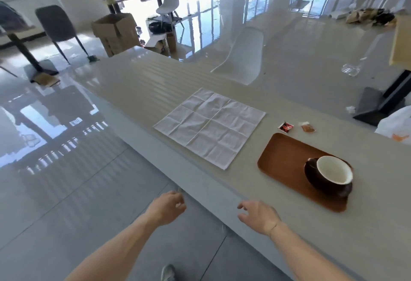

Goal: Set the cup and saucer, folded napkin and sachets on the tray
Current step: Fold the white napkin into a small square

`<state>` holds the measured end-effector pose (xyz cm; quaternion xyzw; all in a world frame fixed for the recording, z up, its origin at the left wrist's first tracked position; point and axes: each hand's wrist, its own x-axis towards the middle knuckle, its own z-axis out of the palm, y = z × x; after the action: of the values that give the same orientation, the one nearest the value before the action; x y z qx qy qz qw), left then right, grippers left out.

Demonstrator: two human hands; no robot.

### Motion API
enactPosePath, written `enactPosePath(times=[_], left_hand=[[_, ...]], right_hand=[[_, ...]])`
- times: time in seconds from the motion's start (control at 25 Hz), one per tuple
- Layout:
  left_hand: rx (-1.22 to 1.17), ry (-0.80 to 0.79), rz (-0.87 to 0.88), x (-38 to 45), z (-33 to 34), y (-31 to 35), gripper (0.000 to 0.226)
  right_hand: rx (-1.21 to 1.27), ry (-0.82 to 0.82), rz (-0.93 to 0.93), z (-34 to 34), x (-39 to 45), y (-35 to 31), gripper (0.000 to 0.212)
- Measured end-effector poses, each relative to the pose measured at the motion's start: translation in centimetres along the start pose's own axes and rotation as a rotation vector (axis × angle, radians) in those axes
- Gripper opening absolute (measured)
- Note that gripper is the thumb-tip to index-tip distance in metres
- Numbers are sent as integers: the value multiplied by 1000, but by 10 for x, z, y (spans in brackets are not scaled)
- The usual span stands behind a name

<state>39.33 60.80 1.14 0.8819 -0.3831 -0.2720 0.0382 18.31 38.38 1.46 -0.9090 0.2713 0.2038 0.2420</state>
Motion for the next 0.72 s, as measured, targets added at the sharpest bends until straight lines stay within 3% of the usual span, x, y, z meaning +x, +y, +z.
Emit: enactPosePath(times=[0.36, 0.72], left_hand=[[-55, 54, 13, -7, -41, -133, 30], [-47, -11, 58, 51, -81, -207, 33]], right_hand=[[-72, 84, -101, 1, 69, -139, 38], [-56, 154, 44, -2, 115, -178, 37]])
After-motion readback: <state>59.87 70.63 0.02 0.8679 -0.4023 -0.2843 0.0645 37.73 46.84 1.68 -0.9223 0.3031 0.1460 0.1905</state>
